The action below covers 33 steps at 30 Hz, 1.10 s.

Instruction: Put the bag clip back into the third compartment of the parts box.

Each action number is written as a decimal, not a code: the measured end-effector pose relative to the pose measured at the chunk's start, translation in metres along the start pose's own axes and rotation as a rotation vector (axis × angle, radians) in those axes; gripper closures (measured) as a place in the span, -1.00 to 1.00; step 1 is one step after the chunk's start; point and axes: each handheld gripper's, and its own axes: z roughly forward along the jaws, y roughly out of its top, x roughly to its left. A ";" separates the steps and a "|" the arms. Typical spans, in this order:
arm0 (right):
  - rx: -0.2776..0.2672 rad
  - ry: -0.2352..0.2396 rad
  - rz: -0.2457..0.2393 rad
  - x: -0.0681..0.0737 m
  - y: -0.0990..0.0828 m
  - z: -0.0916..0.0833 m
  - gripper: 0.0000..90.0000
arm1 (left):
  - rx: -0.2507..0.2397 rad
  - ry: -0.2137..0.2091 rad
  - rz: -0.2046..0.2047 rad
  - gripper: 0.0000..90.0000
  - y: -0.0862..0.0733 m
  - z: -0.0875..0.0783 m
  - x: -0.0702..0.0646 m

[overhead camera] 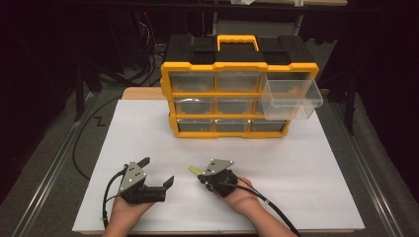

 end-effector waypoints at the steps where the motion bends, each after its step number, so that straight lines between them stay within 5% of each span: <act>1: 0.000 0.000 0.000 0.000 0.000 0.000 1.00 | 0.000 0.000 0.000 -0.99 0.000 0.000 0.000; 7: -0.006 -0.007 0.009 -0.005 -0.002 -0.006 0.96 | -0.006 -0.003 -0.005 -0.99 0.000 -0.001 0.000; 11: -0.013 0.009 0.034 -0.010 -0.005 -0.013 0.76 | -0.012 -0.005 -0.006 -0.99 0.001 -0.002 0.000; 19: -0.023 0.039 0.084 -0.018 -0.010 -0.022 0.07 | -0.019 -0.010 -0.010 -0.99 0.001 -0.003 0.001; 26: -0.051 0.020 0.104 -0.017 -0.010 -0.023 -0.60 | -0.023 -0.010 -0.009 -0.99 0.001 -0.003 0.001; 33: -0.054 0.029 0.088 -0.015 -0.007 -0.019 -1.00 | -0.021 -0.011 -0.011 -0.99 0.001 -0.003 0.001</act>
